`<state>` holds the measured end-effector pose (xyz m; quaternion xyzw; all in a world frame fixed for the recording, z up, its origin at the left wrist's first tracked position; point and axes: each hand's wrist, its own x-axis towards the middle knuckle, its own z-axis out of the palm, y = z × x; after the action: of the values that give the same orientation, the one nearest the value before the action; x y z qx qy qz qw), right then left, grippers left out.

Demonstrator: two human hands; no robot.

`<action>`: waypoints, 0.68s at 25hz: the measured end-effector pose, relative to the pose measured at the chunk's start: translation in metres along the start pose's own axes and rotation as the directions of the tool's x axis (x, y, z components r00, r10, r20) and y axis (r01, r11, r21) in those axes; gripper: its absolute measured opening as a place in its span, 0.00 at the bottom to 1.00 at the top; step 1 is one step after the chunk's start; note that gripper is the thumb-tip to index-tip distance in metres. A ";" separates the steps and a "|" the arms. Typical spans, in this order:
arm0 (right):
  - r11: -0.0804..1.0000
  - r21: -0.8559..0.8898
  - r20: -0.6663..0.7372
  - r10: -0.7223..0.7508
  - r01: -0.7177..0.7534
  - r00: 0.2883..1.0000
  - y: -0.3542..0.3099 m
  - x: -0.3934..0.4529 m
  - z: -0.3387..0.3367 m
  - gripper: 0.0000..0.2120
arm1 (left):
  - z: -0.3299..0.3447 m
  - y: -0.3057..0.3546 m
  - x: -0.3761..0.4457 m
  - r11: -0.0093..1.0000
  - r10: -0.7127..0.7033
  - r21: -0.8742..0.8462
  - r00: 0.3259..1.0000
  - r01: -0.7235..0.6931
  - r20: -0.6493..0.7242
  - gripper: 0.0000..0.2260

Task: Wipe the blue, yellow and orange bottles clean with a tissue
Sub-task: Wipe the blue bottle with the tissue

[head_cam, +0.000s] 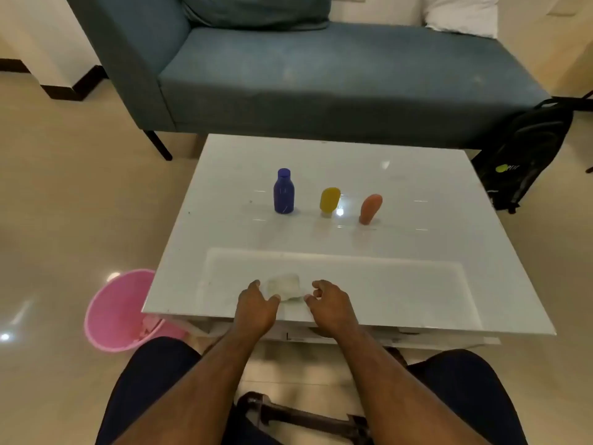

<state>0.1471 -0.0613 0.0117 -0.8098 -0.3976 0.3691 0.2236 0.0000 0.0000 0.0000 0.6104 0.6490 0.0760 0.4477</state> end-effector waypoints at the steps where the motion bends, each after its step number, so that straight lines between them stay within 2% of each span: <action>1: 1.000 0.028 -0.008 0.000 0.000 1.000 -0.002 0.004 0.001 0.21 | 0.001 0.002 0.005 1.000 0.007 -0.007 1.000 -0.007 -0.013 0.29; 3: 0.999 0.053 -0.005 -0.001 0.002 1.000 -0.008 0.011 0.004 0.21 | 0.002 0.007 0.013 1.000 0.006 -0.012 1.000 -0.007 -0.020 0.29; 9: 1.000 -0.015 -0.044 -0.016 0.015 0.999 -0.009 0.030 0.020 0.21 | 0.010 0.020 0.030 0.999 -0.032 -0.004 0.999 0.032 0.021 0.29; 14: 0.998 0.062 -0.068 -0.009 0.013 0.998 -0.003 0.036 0.020 0.18 | 0.009 0.027 0.039 0.995 -0.058 -0.083 0.998 0.060 0.035 0.08; 16: 0.997 0.072 -0.108 -0.016 0.024 0.994 -0.003 0.034 0.018 0.19 | 0.009 0.029 0.041 0.987 -0.043 -0.155 0.998 0.049 0.041 0.04; 17: 0.997 0.036 -0.161 -0.065 0.071 0.985 -0.003 0.033 0.016 0.20 | 0.009 0.031 0.041 0.978 -0.042 -0.200 0.998 0.051 0.047 0.04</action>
<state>0.1467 -0.0317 -0.0107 -0.8180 -0.3980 0.3031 0.2839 0.0348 0.0387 -0.0056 0.5480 0.6424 0.1178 0.5226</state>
